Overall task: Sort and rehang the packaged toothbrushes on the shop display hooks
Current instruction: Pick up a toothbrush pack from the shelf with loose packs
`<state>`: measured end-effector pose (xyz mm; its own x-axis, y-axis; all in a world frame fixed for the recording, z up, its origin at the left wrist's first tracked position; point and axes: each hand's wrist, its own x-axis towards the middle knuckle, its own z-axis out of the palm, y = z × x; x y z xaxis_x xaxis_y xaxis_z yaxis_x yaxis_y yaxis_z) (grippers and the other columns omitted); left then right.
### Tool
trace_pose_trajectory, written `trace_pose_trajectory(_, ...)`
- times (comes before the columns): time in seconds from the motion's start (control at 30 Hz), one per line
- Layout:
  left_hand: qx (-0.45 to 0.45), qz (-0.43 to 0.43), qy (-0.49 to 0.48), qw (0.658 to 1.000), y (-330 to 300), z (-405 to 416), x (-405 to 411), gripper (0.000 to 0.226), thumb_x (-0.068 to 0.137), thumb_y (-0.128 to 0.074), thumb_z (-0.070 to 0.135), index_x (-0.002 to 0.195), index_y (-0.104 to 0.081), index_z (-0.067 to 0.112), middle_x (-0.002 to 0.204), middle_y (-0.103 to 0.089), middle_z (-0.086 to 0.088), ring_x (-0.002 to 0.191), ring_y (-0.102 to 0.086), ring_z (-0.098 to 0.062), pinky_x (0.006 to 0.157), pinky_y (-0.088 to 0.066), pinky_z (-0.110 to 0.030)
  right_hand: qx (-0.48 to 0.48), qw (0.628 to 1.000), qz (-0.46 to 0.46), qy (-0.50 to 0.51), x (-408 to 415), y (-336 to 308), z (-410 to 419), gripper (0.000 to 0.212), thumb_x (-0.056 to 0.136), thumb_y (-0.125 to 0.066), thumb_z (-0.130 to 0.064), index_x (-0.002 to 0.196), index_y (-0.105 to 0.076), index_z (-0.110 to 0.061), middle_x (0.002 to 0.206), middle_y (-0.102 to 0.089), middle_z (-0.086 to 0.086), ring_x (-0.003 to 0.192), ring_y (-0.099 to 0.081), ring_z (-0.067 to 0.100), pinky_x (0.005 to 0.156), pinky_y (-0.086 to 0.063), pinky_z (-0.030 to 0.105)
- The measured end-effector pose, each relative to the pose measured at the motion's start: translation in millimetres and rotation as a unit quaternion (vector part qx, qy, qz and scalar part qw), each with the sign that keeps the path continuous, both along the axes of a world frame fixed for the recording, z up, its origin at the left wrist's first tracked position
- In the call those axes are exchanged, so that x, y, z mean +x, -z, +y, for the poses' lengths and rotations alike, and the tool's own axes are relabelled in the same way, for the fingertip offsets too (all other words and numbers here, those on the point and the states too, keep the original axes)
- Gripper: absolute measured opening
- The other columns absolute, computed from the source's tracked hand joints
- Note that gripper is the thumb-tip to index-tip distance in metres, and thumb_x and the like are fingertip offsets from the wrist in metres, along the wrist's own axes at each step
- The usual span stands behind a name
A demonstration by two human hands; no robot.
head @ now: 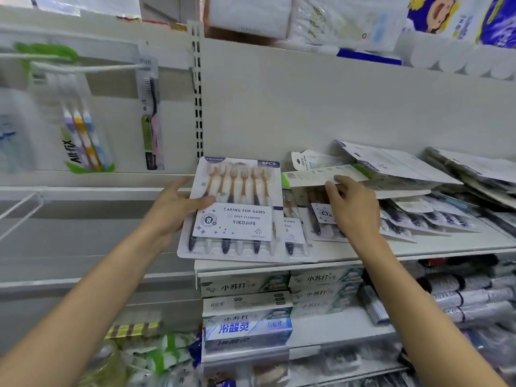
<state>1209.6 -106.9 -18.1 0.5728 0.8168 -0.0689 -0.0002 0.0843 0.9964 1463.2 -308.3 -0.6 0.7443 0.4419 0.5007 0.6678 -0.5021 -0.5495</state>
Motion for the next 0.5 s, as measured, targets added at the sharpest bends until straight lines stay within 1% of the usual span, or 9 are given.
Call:
trace_pose_trajectory(0.07, -0.024, -0.022, 0.024, 0.999, 1.2, -1.7, -4.6, 0.061, 0.081, -0.078, 0.005, 0.137, -0.054, 0.014, 0.114, -0.074, -0.009, 0.098, -0.074, -0.028, 0.091, -0.056, -0.049, 0.036, 0.999, -0.002, -0.017, -3.9, 0.5, -2.5, 0.042, 0.099, -0.052, -0.047, 0.123, -0.069, -0.018, 0.113, -0.075, 0.005, 0.106, -0.068, 0.024, 0.086, -0.052, 0.036)
trace_pose_trajectory(0.13, -0.030, -0.036, 0.031, 0.998, 1.0, -5.8, -8.9, 0.041, 0.085, -0.073, 0.003, 0.124, -0.064, 0.009, 0.116, -0.073, -0.014, 0.097, -0.074, -0.029, 0.078, -0.061, -0.042, 0.080, 0.996, 0.026, -0.039, -8.8, -1.7, -4.9, 0.038, 0.099, -0.056, -0.046, 0.116, -0.072, -0.015, 0.107, -0.076, 0.003, 0.099, -0.068, 0.015, 0.083, -0.048, 0.029)
trace_pose_trajectory(0.17, -0.034, -0.044, 0.025, 0.998, 0.7, -8.2, -11.0, 0.035, 0.086, -0.071, 0.002, 0.121, -0.066, 0.008, 0.115, -0.073, -0.014, 0.096, -0.074, -0.029, 0.074, -0.062, -0.040, 0.106, 0.992, 0.049, -0.050, -11.4, -2.8, -6.1, 0.036, 0.098, -0.058, -0.045, 0.113, -0.073, -0.015, 0.104, -0.076, 0.001, 0.095, -0.067, 0.010, 0.083, -0.048, 0.027)
trace_pose_trajectory(0.23, -0.044, -0.069, 0.012, 0.997, -0.3, -12.8, -16.3, 0.031, 0.088, -0.069, 0.002, 0.118, -0.065, 0.008, 0.112, -0.074, -0.013, 0.092, -0.075, -0.027, 0.070, -0.062, -0.038, 0.151, 0.983, 0.079, -0.062, -17.1, -4.1, -7.6, 0.032, 0.096, -0.062, -0.045, 0.108, -0.074, -0.017, 0.098, -0.076, -0.006, 0.090, -0.067, 0.001, 0.088, -0.052, 0.027)
trace_pose_trajectory(0.3, -0.053, -0.097, -0.007, 0.994, -1.0, -14.7, -24.3, 0.029, 0.088, -0.068, -0.001, 0.116, -0.065, 0.008, 0.107, -0.074, -0.013, 0.083, -0.075, -0.023, 0.064, -0.062, -0.035, 0.186, 0.975, 0.094, -0.075, -23.9, -5.5, -7.0, 0.027, 0.093, -0.067, -0.043, 0.103, -0.076, -0.020, 0.091, -0.074, -0.012, 0.086, -0.068, -0.006, 0.088, -0.055, 0.025)
trace_pose_trajectory(0.37, -0.049, -0.112, -0.023, 0.992, -1.0, -14.7, -33.1, 0.030, 0.087, -0.067, -0.003, 0.115, -0.065, 0.009, 0.103, -0.074, -0.013, 0.078, -0.075, -0.021, 0.061, -0.062, -0.034, 0.219, 0.964, 0.118, -0.092, -30.7, -7.1, -4.3, 0.020, 0.088, -0.074, -0.039, 0.096, -0.077, -0.021, 0.084, -0.074, -0.015, 0.080, -0.069, -0.008, 0.083, -0.056, 0.020)
trace_pose_trajectory(0.4, -0.044, -0.117, -0.035, 0.992, -0.6, -13.8, -37.9, 0.029, 0.087, -0.067, -0.004, 0.112, -0.066, 0.011, 0.100, -0.075, -0.012, 0.076, -0.075, -0.020, 0.061, -0.062, -0.034, 0.236, 0.957, 0.138, -0.101, -33.9, -7.8, -2.5, 0.018, 0.086, -0.077, -0.038, 0.093, -0.078, -0.021, 0.080, -0.075, -0.014, 0.078, -0.070, -0.006, 0.081, -0.057, 0.020)
trace_pose_trajectory(0.47, -0.031, -0.124, -0.061, 0.990, 0.3, -11.6, -48.8, 0.028, 0.086, -0.067, -0.004, 0.107, -0.067, 0.015, 0.096, -0.075, -0.009, 0.075, -0.075, -0.019, 0.065, -0.063, -0.034, 0.265, 0.941, 0.177, -0.117, -39.5, -8.4, 1.6, 0.017, 0.082, -0.081, -0.036, 0.091, -0.079, -0.022, 0.078, -0.077, -0.010, 0.079, -0.073, 0.003, 0.082, -0.058, 0.027)
trace_pose_trajectory(0.5, -0.025, -0.124, -0.071, 0.989, 1.4, -9.7, -54.4, 0.029, 0.086, -0.068, -0.003, 0.108, -0.067, 0.016, 0.098, -0.075, -0.009, 0.079, -0.075, -0.020, 0.069, -0.063, -0.035, 0.274, 0.934, 0.190, -0.124, -42.4, -8.3, 3.7, 0.016, 0.081, -0.082, -0.034, 0.090, -0.079, -0.021, 0.079, -0.077, -0.008, 0.079, -0.074, 0.006, 0.083, -0.059, 0.030)
